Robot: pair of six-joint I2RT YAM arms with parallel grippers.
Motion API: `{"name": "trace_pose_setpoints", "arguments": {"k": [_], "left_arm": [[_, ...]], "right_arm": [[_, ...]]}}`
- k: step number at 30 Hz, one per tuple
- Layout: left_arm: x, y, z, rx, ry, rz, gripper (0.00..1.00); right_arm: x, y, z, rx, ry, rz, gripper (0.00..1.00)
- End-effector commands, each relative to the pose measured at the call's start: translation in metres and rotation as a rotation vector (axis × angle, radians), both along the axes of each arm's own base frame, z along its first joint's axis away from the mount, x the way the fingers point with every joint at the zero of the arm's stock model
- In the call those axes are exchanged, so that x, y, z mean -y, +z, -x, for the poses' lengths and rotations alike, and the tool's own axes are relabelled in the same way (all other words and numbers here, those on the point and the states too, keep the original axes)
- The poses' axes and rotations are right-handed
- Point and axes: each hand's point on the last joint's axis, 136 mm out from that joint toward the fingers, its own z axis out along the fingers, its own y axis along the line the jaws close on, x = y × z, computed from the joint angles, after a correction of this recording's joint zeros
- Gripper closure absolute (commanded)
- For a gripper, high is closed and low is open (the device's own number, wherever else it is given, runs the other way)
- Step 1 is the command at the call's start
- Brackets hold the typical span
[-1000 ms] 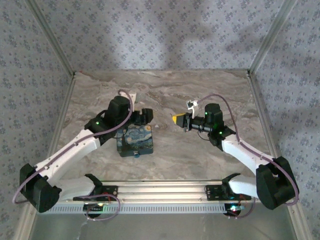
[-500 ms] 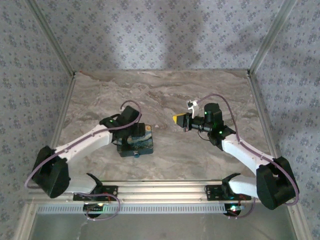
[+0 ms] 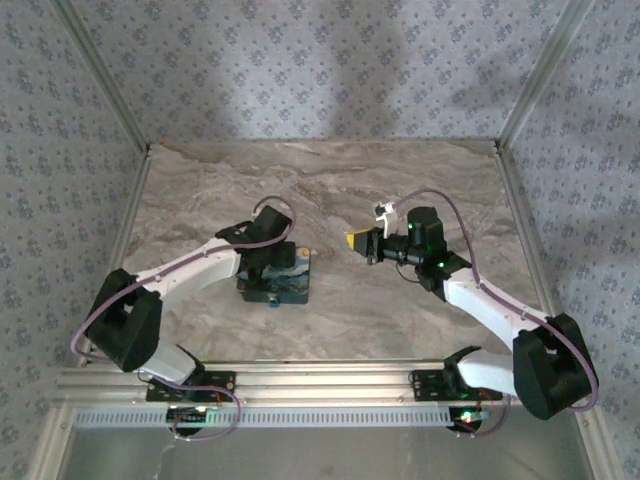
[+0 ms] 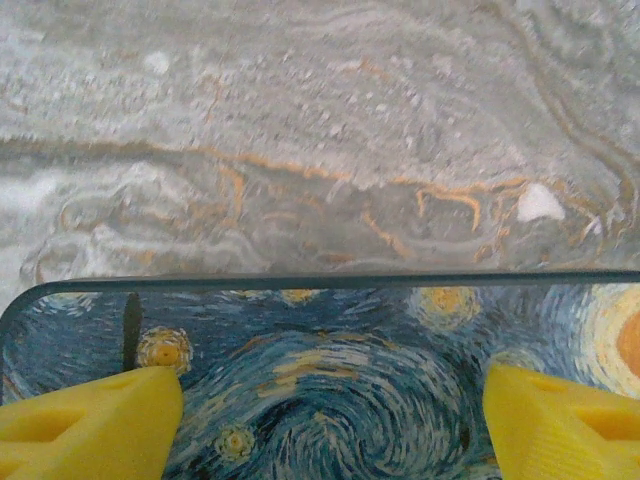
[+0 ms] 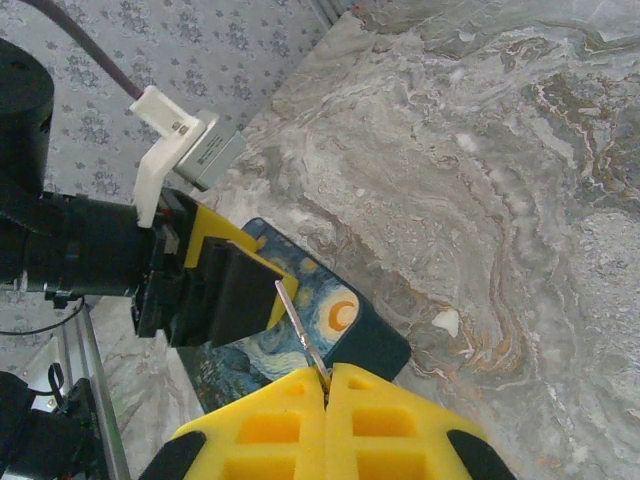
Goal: Unlock the padlock with the key
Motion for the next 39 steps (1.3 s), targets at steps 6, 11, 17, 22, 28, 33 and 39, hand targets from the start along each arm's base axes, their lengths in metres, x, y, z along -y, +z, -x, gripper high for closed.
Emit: {"name": "trace_pose_setpoints", "arguments": {"k": [6,11,17,22,28,33,39], "left_arm": [[0.034,-0.032,-0.023,-0.063,-0.155,-0.061,0.22],[0.061,-0.036,-0.049,-0.058,-0.222,-0.064,0.22],[0.087,-0.038,-0.077,-0.032,-0.319,-0.088,0.22],[0.102,-0.032,-0.094,-0.012,-0.384,-0.063,0.22],[0.109,0.016,-0.104,0.073,-0.422,0.001,0.18],[0.095,0.068,-0.098,0.197,-0.400,0.069,0.13],[0.057,0.097,-0.070,0.330,-0.335,0.181,0.08]], "right_arm": [[0.012,0.014,0.000,0.040,-0.038,-0.013,1.00],[0.020,0.013,0.003,0.036,-0.058,-0.012,1.00],[0.027,0.005,0.004,0.013,-0.070,-0.004,1.00],[0.029,-0.002,0.003,-0.004,-0.077,0.003,1.00],[0.028,-0.006,0.000,-0.024,-0.076,0.006,1.00],[0.022,-0.008,-0.005,-0.055,-0.059,-0.004,1.00],[0.004,-0.011,-0.013,-0.085,-0.016,-0.016,1.00]]}}
